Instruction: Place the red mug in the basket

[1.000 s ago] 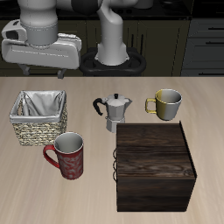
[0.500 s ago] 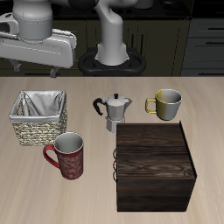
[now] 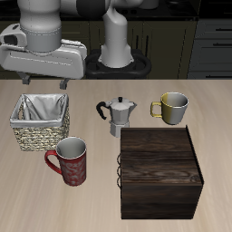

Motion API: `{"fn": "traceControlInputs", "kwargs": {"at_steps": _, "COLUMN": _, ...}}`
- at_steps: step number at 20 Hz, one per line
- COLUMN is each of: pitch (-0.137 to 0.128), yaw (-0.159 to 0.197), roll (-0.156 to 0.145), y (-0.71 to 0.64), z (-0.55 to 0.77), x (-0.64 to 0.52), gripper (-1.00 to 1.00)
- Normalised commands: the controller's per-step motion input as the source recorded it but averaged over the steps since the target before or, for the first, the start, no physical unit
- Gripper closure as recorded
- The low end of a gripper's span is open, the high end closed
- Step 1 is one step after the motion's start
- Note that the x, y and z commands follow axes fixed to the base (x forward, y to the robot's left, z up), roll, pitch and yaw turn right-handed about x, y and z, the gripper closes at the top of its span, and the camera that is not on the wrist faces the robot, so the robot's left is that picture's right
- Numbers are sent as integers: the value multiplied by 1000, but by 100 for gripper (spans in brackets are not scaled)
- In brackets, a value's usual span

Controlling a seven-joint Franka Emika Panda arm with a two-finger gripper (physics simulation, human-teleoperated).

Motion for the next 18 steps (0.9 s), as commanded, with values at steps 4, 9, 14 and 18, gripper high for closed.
{"fn": "traceControlInputs", "kwargs": {"at_steps": 4, "pitch": -4, "yaw": -6, "roll": 8, "y": 48, "z": -125, "x": 112, "gripper": -100}}
{"fn": "traceControlInputs", "kwargs": {"at_steps": 9, "pitch": 11, "yaw": -2, "roll": -5, "y": 40, "z": -281, "x": 70, "gripper": -100}}
{"fn": "traceControlInputs", "kwargs": {"at_steps": 14, "pitch": 13, "yaw": 13, "roll": -5, "y": 109, "z": -342, "x": -5, "gripper": -100}}
{"fn": "traceControlInputs", "kwargs": {"at_steps": 18, "pitch": 3, "yaw": 8, "roll": 25, "y": 80, "z": -247, "x": -16, "gripper": -100}}
